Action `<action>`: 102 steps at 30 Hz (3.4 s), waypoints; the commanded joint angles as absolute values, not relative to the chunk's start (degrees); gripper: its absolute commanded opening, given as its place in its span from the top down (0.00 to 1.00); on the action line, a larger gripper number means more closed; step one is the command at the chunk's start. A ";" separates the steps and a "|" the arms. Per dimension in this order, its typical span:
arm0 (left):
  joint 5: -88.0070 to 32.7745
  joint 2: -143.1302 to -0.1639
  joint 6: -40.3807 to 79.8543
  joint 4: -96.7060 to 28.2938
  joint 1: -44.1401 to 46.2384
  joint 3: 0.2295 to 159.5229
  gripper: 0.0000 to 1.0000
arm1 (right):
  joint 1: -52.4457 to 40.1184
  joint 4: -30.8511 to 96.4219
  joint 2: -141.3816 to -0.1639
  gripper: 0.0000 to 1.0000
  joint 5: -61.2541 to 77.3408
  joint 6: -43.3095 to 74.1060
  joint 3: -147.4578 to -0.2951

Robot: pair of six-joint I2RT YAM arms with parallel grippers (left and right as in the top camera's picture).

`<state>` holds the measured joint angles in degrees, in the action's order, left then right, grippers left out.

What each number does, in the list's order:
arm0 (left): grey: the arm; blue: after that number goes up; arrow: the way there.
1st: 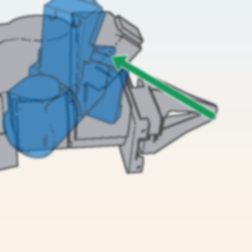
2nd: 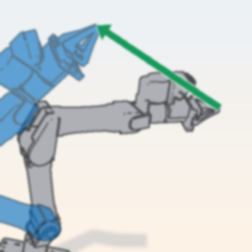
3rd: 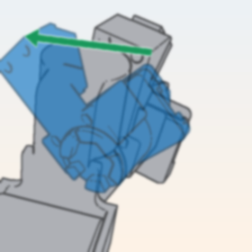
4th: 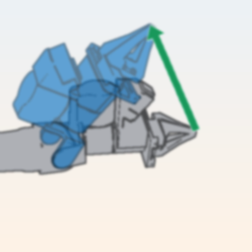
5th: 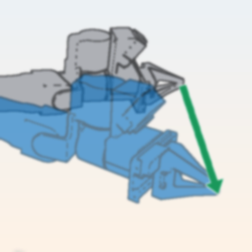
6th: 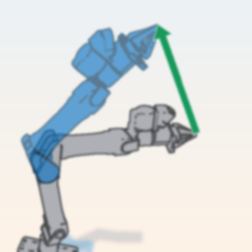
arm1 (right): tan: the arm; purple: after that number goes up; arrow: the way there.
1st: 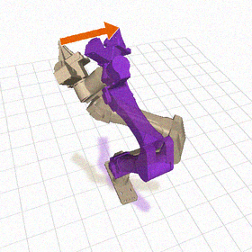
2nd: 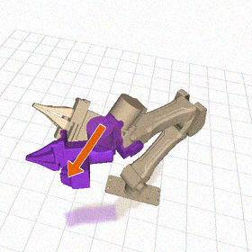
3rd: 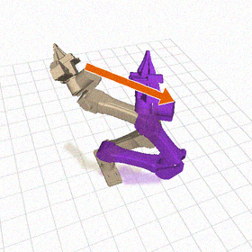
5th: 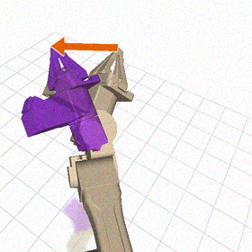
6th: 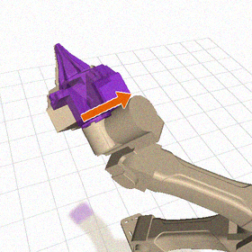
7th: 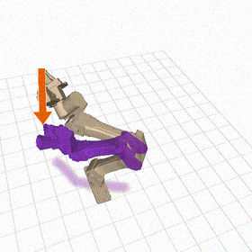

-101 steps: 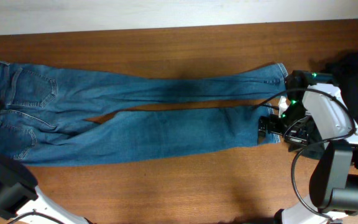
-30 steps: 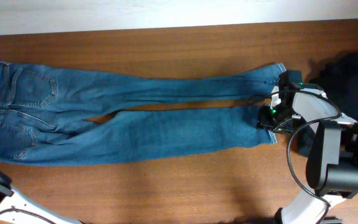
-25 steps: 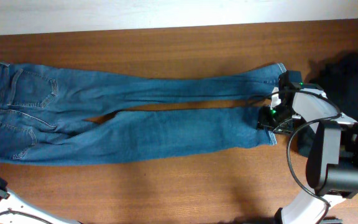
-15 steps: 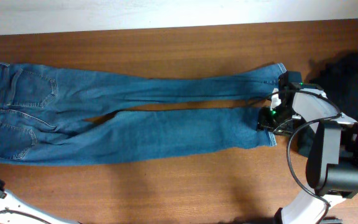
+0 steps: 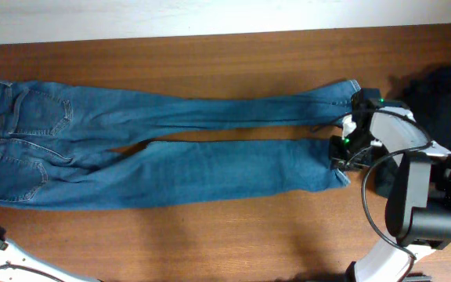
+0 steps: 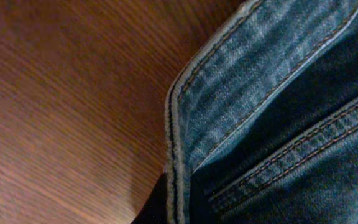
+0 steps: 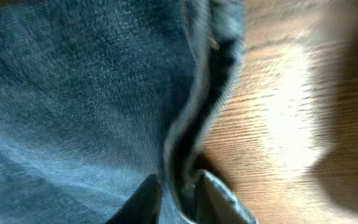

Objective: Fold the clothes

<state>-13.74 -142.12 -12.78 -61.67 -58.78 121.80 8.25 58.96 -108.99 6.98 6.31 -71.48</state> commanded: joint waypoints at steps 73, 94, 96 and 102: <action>-7.68 -122.13 2.15 -69.14 -56.99 122.02 0.71 | 15.33 60.42 -109.34 0.32 7.33 38.48 -67.37; -7.68 -122.13 2.15 -68.69 -57.04 122.02 0.72 | 15.84 55.68 -109.32 0.68 8.86 38.44 -67.29; -7.68 -122.13 2.13 -68.69 -57.04 122.02 0.71 | 15.84 58.85 -108.79 0.60 4.27 40.14 -67.29; -7.68 -122.13 2.13 -68.66 -57.04 122.02 0.71 | 15.84 62.39 -106.52 0.36 -0.64 40.97 -67.22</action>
